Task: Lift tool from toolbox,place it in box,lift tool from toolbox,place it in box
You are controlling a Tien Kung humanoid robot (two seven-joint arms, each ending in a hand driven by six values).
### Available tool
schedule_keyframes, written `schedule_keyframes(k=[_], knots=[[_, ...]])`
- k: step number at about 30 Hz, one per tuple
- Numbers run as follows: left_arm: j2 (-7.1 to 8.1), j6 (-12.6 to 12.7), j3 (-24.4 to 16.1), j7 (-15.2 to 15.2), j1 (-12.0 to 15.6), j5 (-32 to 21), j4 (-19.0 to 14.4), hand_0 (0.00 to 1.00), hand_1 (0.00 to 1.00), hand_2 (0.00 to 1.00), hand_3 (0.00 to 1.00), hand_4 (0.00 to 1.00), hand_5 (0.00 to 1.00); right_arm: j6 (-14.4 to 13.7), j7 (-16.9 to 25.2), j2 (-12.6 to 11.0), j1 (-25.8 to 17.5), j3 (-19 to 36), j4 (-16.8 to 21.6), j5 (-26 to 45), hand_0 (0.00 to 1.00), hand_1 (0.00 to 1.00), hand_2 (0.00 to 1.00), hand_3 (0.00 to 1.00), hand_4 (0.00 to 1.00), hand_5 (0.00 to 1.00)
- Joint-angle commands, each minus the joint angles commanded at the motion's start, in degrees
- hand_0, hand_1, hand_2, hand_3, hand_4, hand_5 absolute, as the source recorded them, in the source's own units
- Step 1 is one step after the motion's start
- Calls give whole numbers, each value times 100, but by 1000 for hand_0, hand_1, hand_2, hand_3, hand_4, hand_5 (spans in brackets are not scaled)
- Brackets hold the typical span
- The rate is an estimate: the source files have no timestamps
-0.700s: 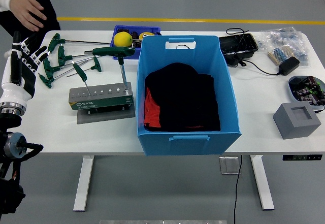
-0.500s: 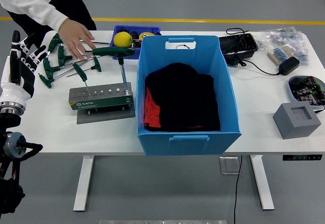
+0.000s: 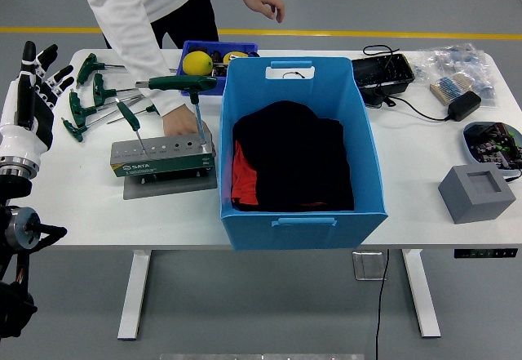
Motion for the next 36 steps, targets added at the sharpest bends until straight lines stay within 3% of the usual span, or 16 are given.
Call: schedule_keyframes(k=[5,6,11,12,17,18,20,23,24,27,30,36], knots=[[146,12,146,99,-229,580,-94,915,904,996,861,998,952,-1,0,-2,12,-5,0,12,699,688,748,597,812,711],[176,9,174,120,-272,718,-120,955,955,998,877,998,931,-1,-2,-2,14,-7,0,9,699,689,748,597,812,711],[271,-64,287,273,-515,1693,-405,955,955,998,877,998,931,1,-7,-5,22,-30,0,16,699,689,748,597,812,711],[287,-90,322,310,-556,1917,-460,998,998,998,931,998,827,0,-8,-5,23,-35,0,22,699,688,748,597,811,710],[447,-411,808,721,-853,3089,-764,998,998,998,931,998,827,-1,-13,-9,31,-52,0,33,699,688,748,597,811,710],[497,-541,1000,868,-960,3350,-827,998,998,998,987,998,765,-1,-15,-10,31,-52,0,32,699,688,747,597,811,707],[553,-682,1325,1076,-1114,3834,-869,998,998,998,987,998,765,0,-17,-14,34,-61,0,31,699,688,747,597,811,707],[621,-700,1893,1160,-1357,4540,-826,998,998,998,987,998,765,-2,-15,-12,37,-76,0,51,699,688,747,597,811,707],[628,-707,2031,1185,-1398,4736,-813,998,998,998,998,998,606,-2,-13,-12,37,-80,0,58,699,688,748,597,811,707],[621,-770,2547,1363,-1561,5373,-702,998,998,998,998,998,606,1,-5,-14,38,-113,0,98,699,688,748,597,811,707],[584,-752,2894,1506,-1700,5675,-503,998,998,998,998,998,563,-1,-7,-12,34,-128,0,115,700,687,747,597,811,707],[543,-719,3200,1696,-1961,5875,-76,993,969,994,998,998,544,-9,-23,-3,23,-131,0,95,699,688,748,597,811,706]])
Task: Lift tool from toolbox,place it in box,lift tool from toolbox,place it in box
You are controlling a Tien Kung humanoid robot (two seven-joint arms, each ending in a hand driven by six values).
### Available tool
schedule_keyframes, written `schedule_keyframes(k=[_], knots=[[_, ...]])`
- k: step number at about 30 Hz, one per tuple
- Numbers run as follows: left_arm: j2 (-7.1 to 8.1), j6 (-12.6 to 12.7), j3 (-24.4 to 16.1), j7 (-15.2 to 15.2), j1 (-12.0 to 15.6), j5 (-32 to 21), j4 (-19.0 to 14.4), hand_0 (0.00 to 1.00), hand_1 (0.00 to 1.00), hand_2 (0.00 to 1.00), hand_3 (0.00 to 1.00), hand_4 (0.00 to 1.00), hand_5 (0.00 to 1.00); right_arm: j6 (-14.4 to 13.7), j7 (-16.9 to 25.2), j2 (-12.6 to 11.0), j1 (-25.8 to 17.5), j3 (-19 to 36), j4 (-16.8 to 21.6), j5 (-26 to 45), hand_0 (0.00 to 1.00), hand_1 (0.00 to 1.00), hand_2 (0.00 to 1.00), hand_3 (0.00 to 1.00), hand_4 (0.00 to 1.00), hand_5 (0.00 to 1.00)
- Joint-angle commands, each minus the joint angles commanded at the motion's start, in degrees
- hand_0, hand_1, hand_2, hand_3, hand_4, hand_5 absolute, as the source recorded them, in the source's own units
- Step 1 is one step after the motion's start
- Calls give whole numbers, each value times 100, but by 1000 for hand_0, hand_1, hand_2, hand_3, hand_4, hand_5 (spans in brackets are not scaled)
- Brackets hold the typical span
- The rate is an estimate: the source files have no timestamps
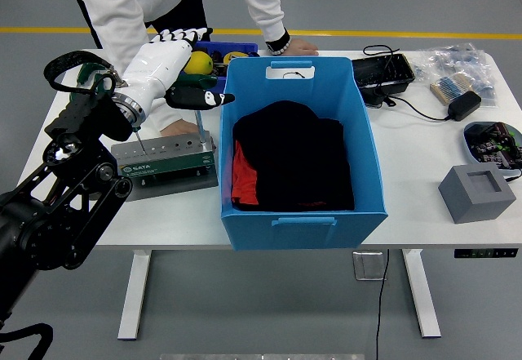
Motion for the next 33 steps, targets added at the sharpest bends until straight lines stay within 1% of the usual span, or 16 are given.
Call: schedule_keyframes(k=[3,5,6,11,12,16,17,18,23,24,26,29,30,33], knots=[[-14,26,91,113,-159,0,288,993,969,994,998,998,544,-1,-6,3,-8,-25,0,10,699,688,748,597,811,706],[-22,-4,133,197,-271,0,503,993,969,994,998,998,544,-3,-13,4,-11,-43,0,9,699,688,748,597,811,706],[-24,-14,151,232,-321,0,601,923,843,832,943,998,538,-3,-16,3,-10,-51,0,8,699,688,748,597,811,708],[-38,-38,283,333,-495,0,969,923,843,832,943,998,538,-3,-23,6,-16,-75,0,13,699,688,748,597,811,708],[-39,-22,311,344,-516,0,1025,824,739,710,824,998,537,-3,-22,6,-16,-86,0,24,698,688,748,597,811,707],[-28,52,490,377,-697,0,1396,824,739,710,824,998,537,-2,-18,-1,6,-119,0,56,698,688,748,597,811,707],[-29,106,514,379,-738,0,1478,824,739,710,824,998,537,-1,-16,-5,13,-129,0,62,698,688,748,597,811,707],[-33,160,530,382,-773,0,1544,754,654,615,742,998,540,-1,-12,-7,18,-139,0,79,699,689,748,596,810,707],[-53,356,593,432,-879,0,1693,754,654,615,742,998,540,0,-1,-16,34,-167,0,123,699,689,748,596,810,707],[-49,377,623,443,-898,0,1712,628,544,491,655,998,553,0,-1,-16,35,-166,0,127,700,689,748,596,811,708],[-7,386,762,452,-962,0,1758,628,544,491,655,998,553,-2,0,-17,41,-173,0,140,700,689,748,596,811,708],[63,334,989,450,-1070,0,1834,628,544,491,655,998,553,1,-2,-23,48,-184,0,141,700,689,748,596,811,708],[77,324,1033,451,-1095,0,1851,604,562,521,623,998,565,2,-1,-24,50,-186,0,145,700,689,747,595,811,707],[102,270,1151,481,-1171,0,1896,604,562,521,623,998,565,5,-4,-28,56,-190,0,136,700,689,747,595,811,707]])
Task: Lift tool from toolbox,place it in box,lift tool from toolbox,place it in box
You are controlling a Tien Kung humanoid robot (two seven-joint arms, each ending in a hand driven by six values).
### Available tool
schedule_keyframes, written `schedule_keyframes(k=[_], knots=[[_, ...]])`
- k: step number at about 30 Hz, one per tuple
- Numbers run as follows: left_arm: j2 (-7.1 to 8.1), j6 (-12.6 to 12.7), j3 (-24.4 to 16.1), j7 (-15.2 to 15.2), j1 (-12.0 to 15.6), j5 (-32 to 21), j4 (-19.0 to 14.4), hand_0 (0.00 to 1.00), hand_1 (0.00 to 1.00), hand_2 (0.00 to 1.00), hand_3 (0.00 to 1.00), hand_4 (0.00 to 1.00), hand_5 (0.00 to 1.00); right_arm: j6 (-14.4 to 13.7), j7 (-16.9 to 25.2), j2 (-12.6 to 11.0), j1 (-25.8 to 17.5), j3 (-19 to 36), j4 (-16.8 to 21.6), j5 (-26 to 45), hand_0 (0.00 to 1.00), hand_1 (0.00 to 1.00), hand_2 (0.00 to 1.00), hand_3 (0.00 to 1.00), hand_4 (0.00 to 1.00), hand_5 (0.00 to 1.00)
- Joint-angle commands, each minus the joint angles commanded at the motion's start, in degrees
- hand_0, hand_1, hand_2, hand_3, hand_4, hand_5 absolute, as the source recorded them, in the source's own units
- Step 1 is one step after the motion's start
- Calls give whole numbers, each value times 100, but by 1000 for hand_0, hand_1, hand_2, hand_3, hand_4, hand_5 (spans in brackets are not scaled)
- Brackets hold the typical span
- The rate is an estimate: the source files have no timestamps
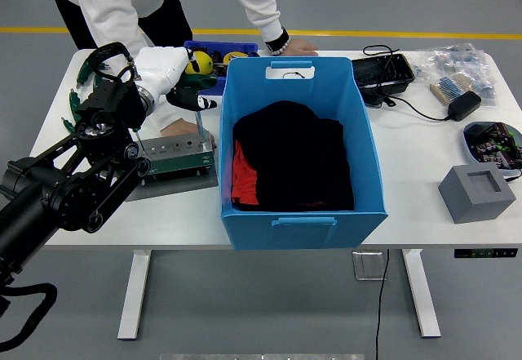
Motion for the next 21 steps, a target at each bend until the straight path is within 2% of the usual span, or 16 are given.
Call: schedule_keyframes(k=[2,3,8,9,20,21], knots=[[3,-22,23,24,-17,0,1,604,562,521,623,998,565,3,2,-2,2,-8,0,5,700,689,747,595,811,707],[3,-32,31,40,-22,0,-2,562,553,513,611,998,587,4,6,-3,2,-15,0,18,700,688,747,596,811,707],[7,-139,114,105,-61,0,-21,562,553,513,611,998,587,5,12,-9,11,-10,0,17,700,688,747,596,811,707],[7,-166,128,120,-68,0,-23,493,538,503,580,998,607,5,12,-10,12,-11,0,19,700,688,747,595,811,708],[17,-453,196,342,-131,0,33,467,522,484,546,998,628,5,15,-19,17,-8,0,-7,700,688,747,594,810,708],[18,-456,197,345,-131,0,33,441,478,441,507,998,636,5,15,-19,17,-8,0,-8,700,688,747,594,810,708]])
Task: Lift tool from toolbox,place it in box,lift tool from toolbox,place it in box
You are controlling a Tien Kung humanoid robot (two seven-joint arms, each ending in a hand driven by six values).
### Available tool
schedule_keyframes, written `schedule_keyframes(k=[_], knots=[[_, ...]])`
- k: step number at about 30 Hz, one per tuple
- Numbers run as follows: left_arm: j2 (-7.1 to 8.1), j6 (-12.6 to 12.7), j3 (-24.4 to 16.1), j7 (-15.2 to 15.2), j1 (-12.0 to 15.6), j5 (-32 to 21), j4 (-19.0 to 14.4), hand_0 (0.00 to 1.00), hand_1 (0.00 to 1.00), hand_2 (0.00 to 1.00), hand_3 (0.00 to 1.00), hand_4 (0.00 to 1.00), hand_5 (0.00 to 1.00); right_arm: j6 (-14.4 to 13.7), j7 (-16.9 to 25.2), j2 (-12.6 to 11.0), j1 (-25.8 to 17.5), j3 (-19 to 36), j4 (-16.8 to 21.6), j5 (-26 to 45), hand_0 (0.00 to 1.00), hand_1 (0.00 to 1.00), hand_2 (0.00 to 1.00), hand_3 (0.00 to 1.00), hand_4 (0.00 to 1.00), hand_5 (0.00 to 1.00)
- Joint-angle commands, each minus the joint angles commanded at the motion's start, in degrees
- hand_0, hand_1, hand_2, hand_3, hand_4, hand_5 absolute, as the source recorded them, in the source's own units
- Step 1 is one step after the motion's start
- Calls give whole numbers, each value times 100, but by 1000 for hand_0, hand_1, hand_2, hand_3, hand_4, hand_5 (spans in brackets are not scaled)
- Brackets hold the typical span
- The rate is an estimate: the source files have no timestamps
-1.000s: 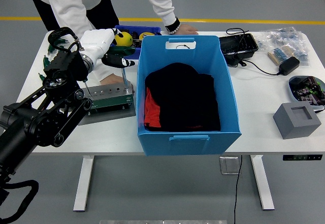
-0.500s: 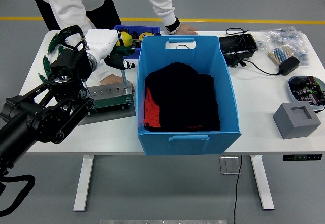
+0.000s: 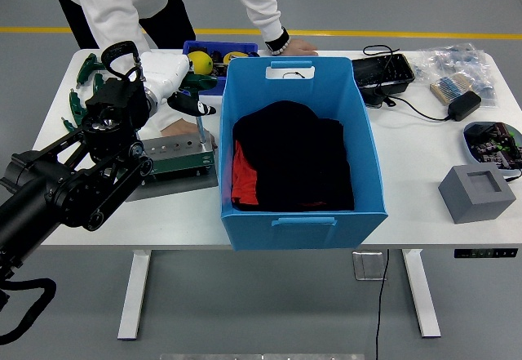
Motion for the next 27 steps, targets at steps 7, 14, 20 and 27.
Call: schedule_keyframes(k=[7,14,20,27], knots=[[21,-88,22,78,-20,0,7,385,377,355,427,998,636,-4,4,-2,0,20,0,-27,700,686,747,593,809,707],[24,62,59,40,18,0,62,352,323,311,370,998,635,-15,-8,2,-20,90,0,-117,700,686,747,594,809,707],[24,177,74,35,59,0,139,317,268,278,324,998,652,-15,-11,1,-38,101,0,-133,700,685,748,594,809,705],[-3,438,87,24,89,0,261,285,201,213,261,998,653,-16,-17,3,-49,88,0,-136,700,686,748,595,809,704]])
